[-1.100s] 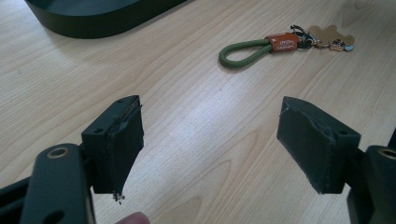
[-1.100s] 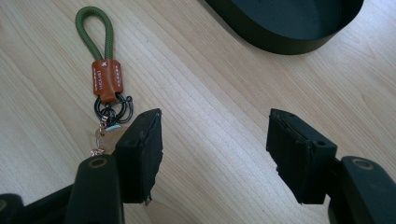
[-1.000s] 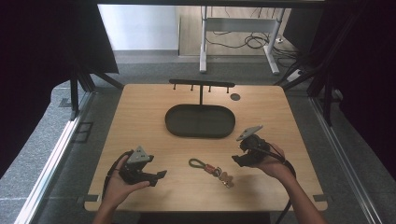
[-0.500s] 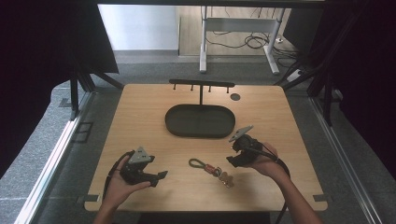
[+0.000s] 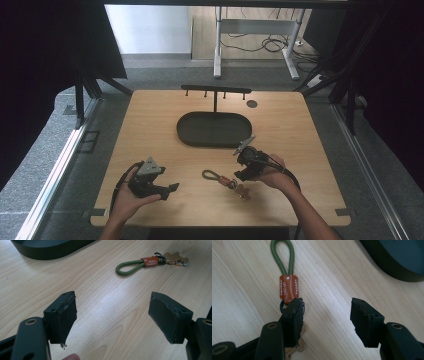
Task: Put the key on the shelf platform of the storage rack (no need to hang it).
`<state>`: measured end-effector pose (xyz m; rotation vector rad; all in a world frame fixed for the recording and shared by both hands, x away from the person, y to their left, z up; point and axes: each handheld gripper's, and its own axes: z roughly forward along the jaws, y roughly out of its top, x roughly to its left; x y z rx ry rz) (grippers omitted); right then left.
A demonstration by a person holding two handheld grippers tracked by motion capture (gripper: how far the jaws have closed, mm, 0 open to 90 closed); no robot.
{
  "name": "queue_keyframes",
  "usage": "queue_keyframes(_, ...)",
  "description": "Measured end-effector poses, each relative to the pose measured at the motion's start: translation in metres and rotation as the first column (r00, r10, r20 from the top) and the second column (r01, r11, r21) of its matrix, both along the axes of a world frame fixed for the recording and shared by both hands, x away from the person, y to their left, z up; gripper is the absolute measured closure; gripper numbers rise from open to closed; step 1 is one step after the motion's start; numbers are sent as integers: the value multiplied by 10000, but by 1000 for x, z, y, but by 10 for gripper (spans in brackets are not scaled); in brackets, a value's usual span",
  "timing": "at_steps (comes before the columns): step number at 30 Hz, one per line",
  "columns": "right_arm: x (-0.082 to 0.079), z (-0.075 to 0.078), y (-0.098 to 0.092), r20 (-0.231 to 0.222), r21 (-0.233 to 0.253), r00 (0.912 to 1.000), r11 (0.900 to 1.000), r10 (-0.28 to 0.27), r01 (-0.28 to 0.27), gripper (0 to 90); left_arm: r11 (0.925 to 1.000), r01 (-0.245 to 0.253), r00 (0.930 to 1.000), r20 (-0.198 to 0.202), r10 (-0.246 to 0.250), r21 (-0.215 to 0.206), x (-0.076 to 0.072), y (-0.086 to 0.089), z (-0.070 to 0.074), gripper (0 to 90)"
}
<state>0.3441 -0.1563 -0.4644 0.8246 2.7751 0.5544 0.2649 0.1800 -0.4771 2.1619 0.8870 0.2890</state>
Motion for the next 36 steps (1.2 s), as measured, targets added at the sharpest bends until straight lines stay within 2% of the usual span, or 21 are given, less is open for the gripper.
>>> queue_keyframes(13, 2, -11, 22, -374, -140, 9980, 9986, 503, -508, 472, 10000, -50, 10000, -22, 50, -85, -1, 1, 0, 230)
queue_keyframes(20, 1, -13, 32, -473, -109, 9966, 9976, 671, -677, 478, 9999, 153, 9999, -1, -153, -54, -2, -2, 1, 226)
queue_keyframes(36, 0, -19, 40, -628, -301, 9944, 9958, 850, -870, 490, 9999, -12, 9999, 108, 14, -137, -2, 0, 2, 229)
